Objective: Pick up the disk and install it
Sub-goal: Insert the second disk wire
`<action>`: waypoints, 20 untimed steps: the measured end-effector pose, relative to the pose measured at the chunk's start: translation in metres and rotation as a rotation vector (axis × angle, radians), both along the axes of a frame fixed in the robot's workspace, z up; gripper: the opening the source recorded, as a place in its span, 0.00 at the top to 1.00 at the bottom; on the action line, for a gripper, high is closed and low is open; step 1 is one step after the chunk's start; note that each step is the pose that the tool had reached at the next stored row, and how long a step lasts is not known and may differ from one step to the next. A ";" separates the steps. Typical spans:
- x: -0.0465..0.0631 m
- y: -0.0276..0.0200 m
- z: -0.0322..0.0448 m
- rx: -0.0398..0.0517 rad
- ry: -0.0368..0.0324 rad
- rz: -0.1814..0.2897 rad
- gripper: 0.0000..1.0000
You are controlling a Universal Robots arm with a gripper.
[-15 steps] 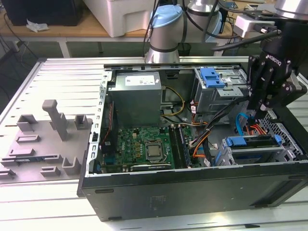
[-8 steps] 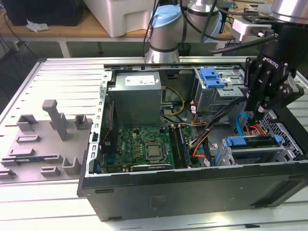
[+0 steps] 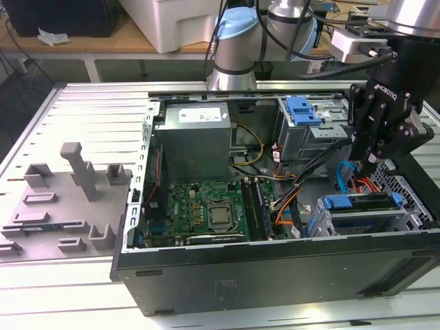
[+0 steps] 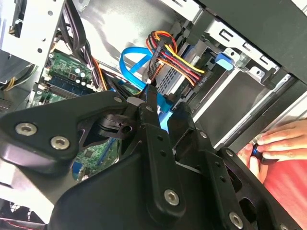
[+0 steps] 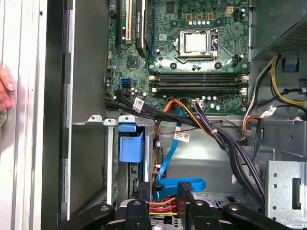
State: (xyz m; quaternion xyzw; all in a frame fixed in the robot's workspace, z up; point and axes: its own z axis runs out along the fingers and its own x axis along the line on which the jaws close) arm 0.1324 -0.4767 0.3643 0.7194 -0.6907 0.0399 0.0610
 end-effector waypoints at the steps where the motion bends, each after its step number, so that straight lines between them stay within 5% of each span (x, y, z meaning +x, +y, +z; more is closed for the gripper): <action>1: 0.000 -0.0004 -0.0001 0.0000 0.0000 0.001 0.63; 10: 0.000 -0.0025 -0.0014 -0.0012 -0.0008 0.019 0.63; 17: 0.000 -0.0025 -0.0033 -0.0208 -0.0046 0.030 0.63; 20: -0.002 -0.0024 -0.0049 -0.0216 -0.0085 0.033 0.63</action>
